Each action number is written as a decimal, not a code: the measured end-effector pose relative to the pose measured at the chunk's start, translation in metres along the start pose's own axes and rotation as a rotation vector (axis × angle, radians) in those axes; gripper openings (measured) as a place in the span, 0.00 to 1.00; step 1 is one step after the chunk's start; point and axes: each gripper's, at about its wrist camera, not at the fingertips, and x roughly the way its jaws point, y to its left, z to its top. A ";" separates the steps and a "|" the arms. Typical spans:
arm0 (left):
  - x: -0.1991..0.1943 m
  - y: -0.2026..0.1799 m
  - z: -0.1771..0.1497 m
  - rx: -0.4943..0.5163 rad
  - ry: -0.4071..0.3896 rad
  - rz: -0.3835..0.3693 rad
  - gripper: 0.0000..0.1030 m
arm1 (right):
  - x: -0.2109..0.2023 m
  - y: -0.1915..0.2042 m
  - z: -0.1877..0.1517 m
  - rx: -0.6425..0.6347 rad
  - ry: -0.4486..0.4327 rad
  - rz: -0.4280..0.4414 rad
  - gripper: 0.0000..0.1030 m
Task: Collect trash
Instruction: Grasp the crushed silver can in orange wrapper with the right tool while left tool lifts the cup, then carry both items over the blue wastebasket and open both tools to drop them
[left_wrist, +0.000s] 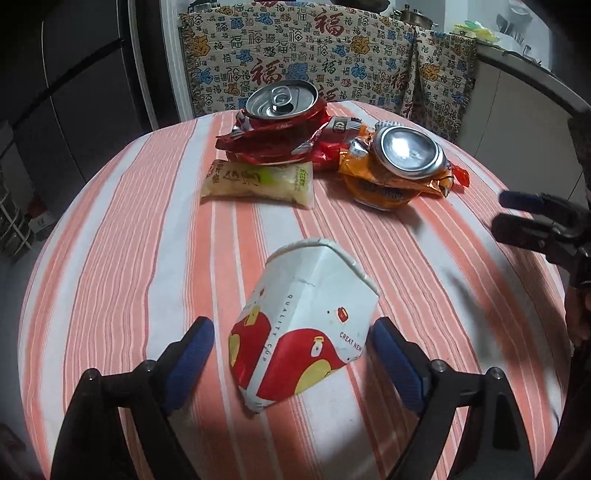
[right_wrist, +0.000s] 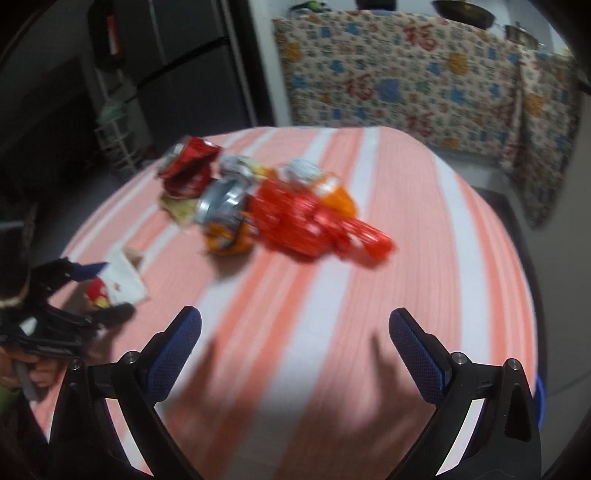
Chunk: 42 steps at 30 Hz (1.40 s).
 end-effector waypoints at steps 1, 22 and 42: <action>-0.001 0.000 0.000 0.001 0.002 -0.012 0.87 | 0.003 0.007 0.004 -0.023 -0.003 0.009 0.98; -0.019 0.001 0.004 0.012 -0.006 -0.137 0.24 | 0.005 0.021 0.020 -0.007 0.073 0.103 0.43; -0.025 -0.176 0.055 0.103 -0.021 -0.365 0.23 | -0.127 -0.113 -0.040 0.314 -0.085 -0.028 0.43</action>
